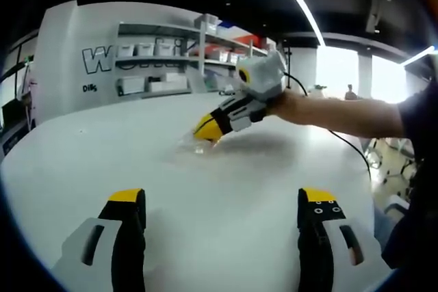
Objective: Open the resealable bag by pulling the two sides of the seal apart until the entire bag opening is separated and visibly accessible.
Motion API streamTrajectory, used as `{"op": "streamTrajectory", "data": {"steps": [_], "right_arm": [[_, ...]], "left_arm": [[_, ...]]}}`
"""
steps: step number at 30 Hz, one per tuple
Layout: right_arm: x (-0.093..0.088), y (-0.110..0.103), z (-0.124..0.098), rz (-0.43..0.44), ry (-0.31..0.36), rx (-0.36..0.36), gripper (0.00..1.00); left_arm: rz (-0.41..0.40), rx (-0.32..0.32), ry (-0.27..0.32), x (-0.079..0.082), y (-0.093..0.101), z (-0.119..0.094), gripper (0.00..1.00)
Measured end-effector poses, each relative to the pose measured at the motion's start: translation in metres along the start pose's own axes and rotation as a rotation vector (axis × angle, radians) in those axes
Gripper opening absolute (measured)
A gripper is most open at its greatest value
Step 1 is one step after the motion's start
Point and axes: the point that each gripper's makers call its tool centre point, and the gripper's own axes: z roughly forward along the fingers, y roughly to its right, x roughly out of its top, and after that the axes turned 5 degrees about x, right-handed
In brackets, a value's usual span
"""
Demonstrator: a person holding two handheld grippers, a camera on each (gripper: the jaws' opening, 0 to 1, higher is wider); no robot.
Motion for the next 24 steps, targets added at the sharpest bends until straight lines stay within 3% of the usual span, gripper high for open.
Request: {"op": "streamTrajectory", "data": {"steps": [9, 13, 24], "right_arm": [[0.002, 0.001, -0.007, 0.208, 0.132, 0.011, 0.0], [0.004, 0.012, -0.009, 0.298, 0.187, 0.019, 0.0], [0.003, 0.028, -0.01, 0.398, 0.25, 0.029, 0.0]], "left_arm": [[-0.001, -0.001, 0.002, 0.0, 0.001, 0.0, 0.9], [0.001, -0.001, 0.0, -0.001, 0.002, 0.0, 0.9], [0.0, -0.002, -0.001, -0.002, 0.003, 0.001, 0.9]]}}
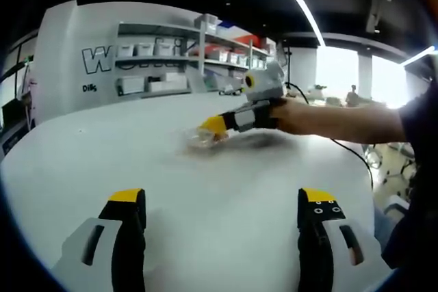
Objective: Open the resealable bag by pulling the two sides of the seal apart until the entire bag opening is separated and visibly accessible.
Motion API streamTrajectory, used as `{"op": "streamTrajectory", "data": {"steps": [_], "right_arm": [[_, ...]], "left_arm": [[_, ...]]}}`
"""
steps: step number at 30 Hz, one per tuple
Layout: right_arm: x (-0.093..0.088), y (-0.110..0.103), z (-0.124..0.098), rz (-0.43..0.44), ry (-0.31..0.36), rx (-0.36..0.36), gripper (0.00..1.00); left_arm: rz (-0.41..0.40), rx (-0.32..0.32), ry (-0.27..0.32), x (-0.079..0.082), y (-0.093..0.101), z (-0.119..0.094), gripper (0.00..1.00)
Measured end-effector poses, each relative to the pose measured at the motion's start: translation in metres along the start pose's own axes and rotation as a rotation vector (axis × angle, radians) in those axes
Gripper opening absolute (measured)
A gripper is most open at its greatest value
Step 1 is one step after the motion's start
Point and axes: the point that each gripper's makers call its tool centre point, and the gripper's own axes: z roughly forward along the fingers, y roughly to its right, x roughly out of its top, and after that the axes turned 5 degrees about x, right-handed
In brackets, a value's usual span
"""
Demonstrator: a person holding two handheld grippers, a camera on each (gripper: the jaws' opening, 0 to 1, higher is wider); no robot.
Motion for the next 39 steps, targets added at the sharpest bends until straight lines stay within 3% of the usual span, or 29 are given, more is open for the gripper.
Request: {"op": "streamTrajectory", "data": {"steps": [9, 29, 39], "right_arm": [[-0.003, -0.011, -0.007, 0.146, 0.073, 0.011, 0.0], [-0.005, -0.024, -0.011, 0.193, 0.091, 0.018, 0.0], [-0.003, -0.013, -0.016, 0.27, 0.107, 0.001, 0.0]], "left_arm": [[0.002, 0.0, -0.004, -0.001, 0.0, 0.001, 0.9], [-0.003, -0.001, 0.002, 0.001, 0.001, 0.002, 0.9], [-0.009, -0.006, 0.004, 0.002, 0.001, 0.005, 0.89]]}}
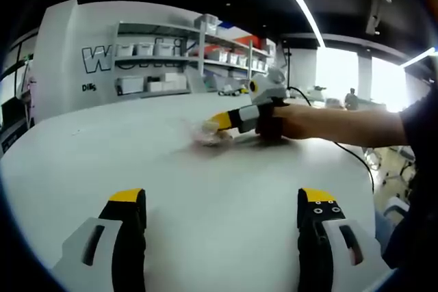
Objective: Open the resealable bag by pulling the two sides of the seal apart until the entire bag opening is separated and visibly accessible.
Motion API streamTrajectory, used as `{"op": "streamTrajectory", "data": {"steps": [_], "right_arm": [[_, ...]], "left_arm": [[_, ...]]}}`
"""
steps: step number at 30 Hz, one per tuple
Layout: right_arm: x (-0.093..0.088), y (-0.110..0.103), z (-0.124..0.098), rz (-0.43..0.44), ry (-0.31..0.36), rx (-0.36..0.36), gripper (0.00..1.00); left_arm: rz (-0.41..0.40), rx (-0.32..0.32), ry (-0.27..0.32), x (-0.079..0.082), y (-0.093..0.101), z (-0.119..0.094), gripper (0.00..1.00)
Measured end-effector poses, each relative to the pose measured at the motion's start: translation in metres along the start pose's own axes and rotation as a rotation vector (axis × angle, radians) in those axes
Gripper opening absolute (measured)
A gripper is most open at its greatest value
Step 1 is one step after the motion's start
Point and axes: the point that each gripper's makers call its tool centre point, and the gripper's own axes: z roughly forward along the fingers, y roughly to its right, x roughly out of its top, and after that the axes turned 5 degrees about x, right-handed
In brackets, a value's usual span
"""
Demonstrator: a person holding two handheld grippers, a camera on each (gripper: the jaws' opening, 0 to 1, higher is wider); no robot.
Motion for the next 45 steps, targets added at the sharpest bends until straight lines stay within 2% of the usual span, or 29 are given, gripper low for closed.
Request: {"op": "streamTrajectory", "data": {"steps": [14, 29, 35, 41, 45], "right_arm": [[0.001, 0.003, -0.004, 0.073, 0.006, -0.006, 0.0], [-0.003, -0.001, -0.006, 0.075, 0.003, -0.004, 0.0], [-0.006, -0.003, -0.008, 0.079, -0.001, 0.0, 0.0], [-0.004, -0.002, -0.009, 0.097, 0.002, 0.001, 0.0], [-0.004, -0.002, -0.009, 0.097, 0.004, 0.004, 0.0]], "left_arm": [[-0.005, -0.01, 0.016, 0.007, 0.001, 0.008, 0.88], [-0.005, -0.014, 0.021, 0.01, 0.001, 0.016, 0.88], [0.001, -0.023, 0.02, 0.011, 0.001, 0.024, 0.88], [0.044, -0.032, 0.019, 0.018, 0.001, 0.036, 0.87], [0.042, -0.04, 0.023, 0.022, 0.0, 0.042, 0.87]]}}
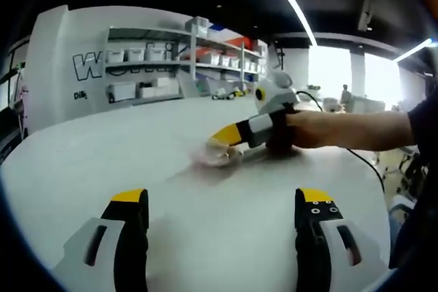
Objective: Open the resealable bag by pulling the two sides of the seal apart until the entire bag opening is separated and visibly accessible.
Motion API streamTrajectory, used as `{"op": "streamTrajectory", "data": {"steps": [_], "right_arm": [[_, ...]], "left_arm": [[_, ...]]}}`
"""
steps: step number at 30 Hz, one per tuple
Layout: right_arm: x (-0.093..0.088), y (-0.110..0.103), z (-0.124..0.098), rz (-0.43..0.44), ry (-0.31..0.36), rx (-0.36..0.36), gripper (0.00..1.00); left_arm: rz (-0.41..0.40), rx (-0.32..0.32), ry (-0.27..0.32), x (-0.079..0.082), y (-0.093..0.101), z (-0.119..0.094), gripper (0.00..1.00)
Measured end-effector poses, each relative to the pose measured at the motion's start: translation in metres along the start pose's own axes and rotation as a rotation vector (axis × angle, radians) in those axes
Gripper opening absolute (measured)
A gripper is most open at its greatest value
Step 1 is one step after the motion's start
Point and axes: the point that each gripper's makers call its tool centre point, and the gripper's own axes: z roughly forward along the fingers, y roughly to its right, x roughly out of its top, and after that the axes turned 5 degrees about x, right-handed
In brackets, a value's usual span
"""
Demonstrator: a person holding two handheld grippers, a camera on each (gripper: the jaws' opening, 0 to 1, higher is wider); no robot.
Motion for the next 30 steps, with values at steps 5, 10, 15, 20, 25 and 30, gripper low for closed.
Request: {"op": "streamTrajectory", "data": {"steps": [5, 10, 15, 20, 25, 30], "right_arm": [[-0.001, -0.001, 0.0, -0.004, 0.001, 0.002, 0.0], [-0.002, -0.002, -0.001, -0.006, 0.002, 0.003, 0.0], [-0.001, -0.002, -0.001, -0.007, 0.003, 0.002, 0.0], [-0.003, -0.004, -0.001, -0.008, 0.002, 0.003, 0.0], [-0.001, -0.002, 0.0, -0.006, 0.002, 0.004, 0.0], [0.0, -0.001, 0.0, -0.005, 0.002, 0.005, 0.0]], "left_arm": [[-0.005, -0.001, 0.009, 0.002, 0.0, 0.003, 0.87], [-0.005, -0.001, 0.007, 0.001, 0.0, 0.006, 0.86], [-0.005, -0.002, 0.009, 0.002, 0.001, 0.007, 0.86], [-0.008, -0.002, 0.012, 0.003, 0.0, 0.008, 0.86], [-0.011, -0.007, 0.012, 0.003, -0.002, 0.011, 0.86], [-0.015, -0.01, 0.01, 0.002, -0.003, 0.015, 0.86]]}}
